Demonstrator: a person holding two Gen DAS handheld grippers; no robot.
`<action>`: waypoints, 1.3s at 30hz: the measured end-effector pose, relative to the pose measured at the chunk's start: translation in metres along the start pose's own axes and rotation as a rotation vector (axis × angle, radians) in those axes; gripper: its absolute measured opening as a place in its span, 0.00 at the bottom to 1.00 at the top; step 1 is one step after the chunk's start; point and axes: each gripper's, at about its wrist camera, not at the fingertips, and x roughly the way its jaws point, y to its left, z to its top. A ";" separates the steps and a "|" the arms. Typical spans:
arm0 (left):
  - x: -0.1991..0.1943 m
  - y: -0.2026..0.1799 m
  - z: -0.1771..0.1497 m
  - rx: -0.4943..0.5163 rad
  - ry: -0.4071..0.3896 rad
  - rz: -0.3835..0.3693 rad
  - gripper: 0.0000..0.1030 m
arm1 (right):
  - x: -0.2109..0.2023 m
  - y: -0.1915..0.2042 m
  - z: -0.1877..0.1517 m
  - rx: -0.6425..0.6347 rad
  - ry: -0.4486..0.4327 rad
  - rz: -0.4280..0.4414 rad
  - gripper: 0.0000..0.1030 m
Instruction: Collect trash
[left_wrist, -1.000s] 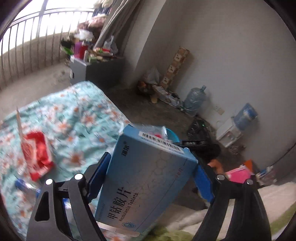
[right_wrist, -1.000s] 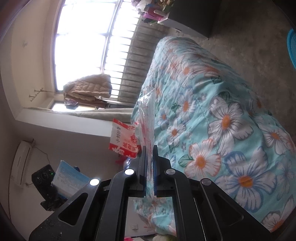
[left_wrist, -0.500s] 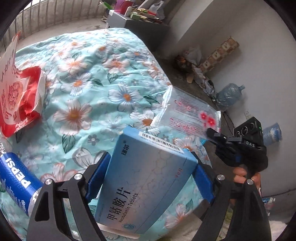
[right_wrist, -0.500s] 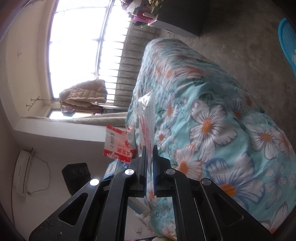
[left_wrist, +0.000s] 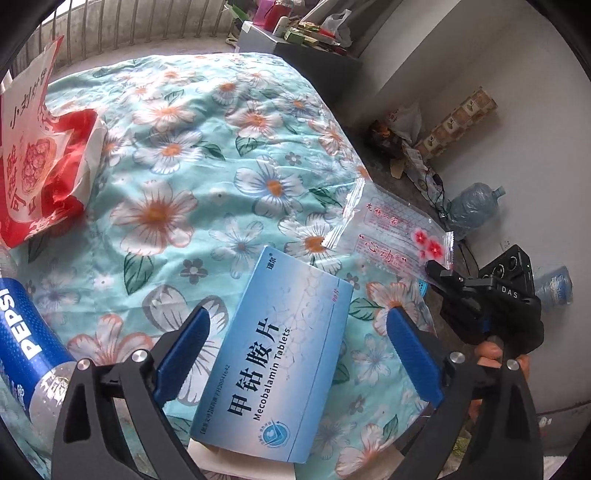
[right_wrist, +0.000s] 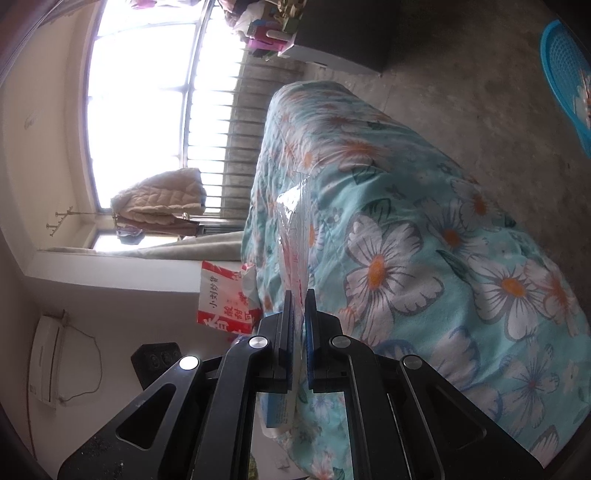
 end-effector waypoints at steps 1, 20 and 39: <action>-0.002 -0.001 -0.001 0.007 -0.004 0.002 0.92 | 0.000 0.000 0.000 0.000 0.000 -0.001 0.05; -0.007 -0.030 -0.033 0.227 -0.069 0.186 0.92 | -0.006 0.002 0.002 -0.005 -0.015 0.007 0.05; 0.032 -0.046 -0.042 0.403 -0.022 0.415 0.75 | -0.005 0.001 0.002 -0.008 0.004 0.005 0.05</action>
